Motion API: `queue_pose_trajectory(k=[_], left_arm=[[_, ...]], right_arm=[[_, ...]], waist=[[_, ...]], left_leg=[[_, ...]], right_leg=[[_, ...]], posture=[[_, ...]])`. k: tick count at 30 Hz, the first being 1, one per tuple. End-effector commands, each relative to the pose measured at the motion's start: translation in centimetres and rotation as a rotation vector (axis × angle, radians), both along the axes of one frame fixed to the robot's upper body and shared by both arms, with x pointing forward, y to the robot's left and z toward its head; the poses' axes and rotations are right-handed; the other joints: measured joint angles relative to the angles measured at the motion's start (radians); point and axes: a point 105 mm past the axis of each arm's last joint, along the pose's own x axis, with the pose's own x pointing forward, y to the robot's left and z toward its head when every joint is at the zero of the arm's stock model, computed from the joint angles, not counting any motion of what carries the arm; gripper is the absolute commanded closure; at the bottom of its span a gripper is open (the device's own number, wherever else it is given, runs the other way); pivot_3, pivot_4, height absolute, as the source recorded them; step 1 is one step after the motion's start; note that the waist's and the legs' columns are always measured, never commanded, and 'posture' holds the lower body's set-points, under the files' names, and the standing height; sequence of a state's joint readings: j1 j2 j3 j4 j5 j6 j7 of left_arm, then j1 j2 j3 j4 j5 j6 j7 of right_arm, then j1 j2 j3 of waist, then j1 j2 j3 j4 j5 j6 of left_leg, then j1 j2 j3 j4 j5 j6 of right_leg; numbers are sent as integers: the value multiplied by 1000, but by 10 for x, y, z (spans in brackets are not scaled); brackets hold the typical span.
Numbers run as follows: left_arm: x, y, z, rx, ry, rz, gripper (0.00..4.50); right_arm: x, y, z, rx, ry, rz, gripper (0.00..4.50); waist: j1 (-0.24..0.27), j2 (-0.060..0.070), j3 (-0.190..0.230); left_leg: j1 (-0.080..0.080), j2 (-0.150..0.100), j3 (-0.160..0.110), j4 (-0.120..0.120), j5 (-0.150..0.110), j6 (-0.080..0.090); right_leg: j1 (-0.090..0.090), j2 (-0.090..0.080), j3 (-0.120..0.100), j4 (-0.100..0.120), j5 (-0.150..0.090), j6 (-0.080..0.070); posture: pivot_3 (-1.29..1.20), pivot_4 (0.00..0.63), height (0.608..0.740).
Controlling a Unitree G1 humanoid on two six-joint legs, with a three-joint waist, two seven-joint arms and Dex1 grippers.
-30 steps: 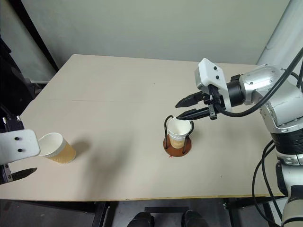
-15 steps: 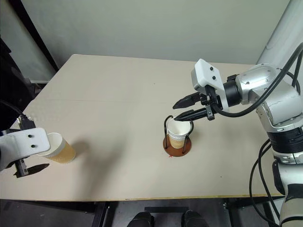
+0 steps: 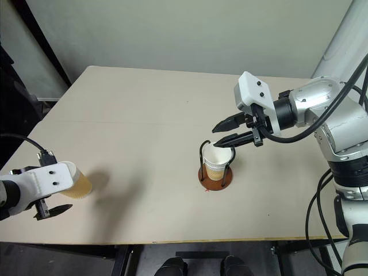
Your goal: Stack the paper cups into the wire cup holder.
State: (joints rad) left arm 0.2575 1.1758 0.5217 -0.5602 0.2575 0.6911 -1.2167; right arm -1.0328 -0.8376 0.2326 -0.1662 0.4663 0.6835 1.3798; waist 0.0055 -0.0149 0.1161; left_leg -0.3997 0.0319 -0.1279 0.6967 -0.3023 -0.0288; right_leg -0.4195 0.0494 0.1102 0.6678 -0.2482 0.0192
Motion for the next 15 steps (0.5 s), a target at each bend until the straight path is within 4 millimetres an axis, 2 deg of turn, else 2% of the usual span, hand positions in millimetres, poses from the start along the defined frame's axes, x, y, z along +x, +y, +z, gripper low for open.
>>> queue_pose_trajectory(k=[1, 5, 7, 9, 15], left_arm=[[7, 5, -6, 0, -32, 0, 28], [15, 0, -9, -40, -53, -15, 28], [19, 0, -9, -49, -54, -29, 391], [21, 0, -8, -42, -55, -53, 917], [26, -9, 9, -97, -23, -121, 3176]], right_arm=[[-4, -4, 14, 15, -62, -4, 2878], [-4, -5, 15, 12, -65, -12, 2878], [-5, -6, 15, 10, -66, -17, 2878], [-5, -7, 15, 10, -67, -21, 2878], [-5, -9, 16, 7, -74, -36, 2878]], waist=[[0, 0, 0], [4, 0, 0], [3, 0, 0], [3, 0, 0], [6, 0, 0]], left_leg=[[0, 0, 0, 0, 0, 0], [0, 0, 0, -1, 1, -1], [0, 0, 0, -1, 1, -1], [0, 0, 0, -1, 1, -2], [0, 0, -1, -3, 3, -5]], right_leg=[[0, 0, 0, 0, 0, 0], [0, 0, 0, 0, 0, 0], [0, 0, 0, 0, 0, 0], [0, 0, 0, 0, 0, 0], [-1, 0, 0, 0, 0, 0]], posture=[[0, 150, 740], [0, 150, 740], [0, 150, 740], [0, 150, 740], [0, 150, 740]])
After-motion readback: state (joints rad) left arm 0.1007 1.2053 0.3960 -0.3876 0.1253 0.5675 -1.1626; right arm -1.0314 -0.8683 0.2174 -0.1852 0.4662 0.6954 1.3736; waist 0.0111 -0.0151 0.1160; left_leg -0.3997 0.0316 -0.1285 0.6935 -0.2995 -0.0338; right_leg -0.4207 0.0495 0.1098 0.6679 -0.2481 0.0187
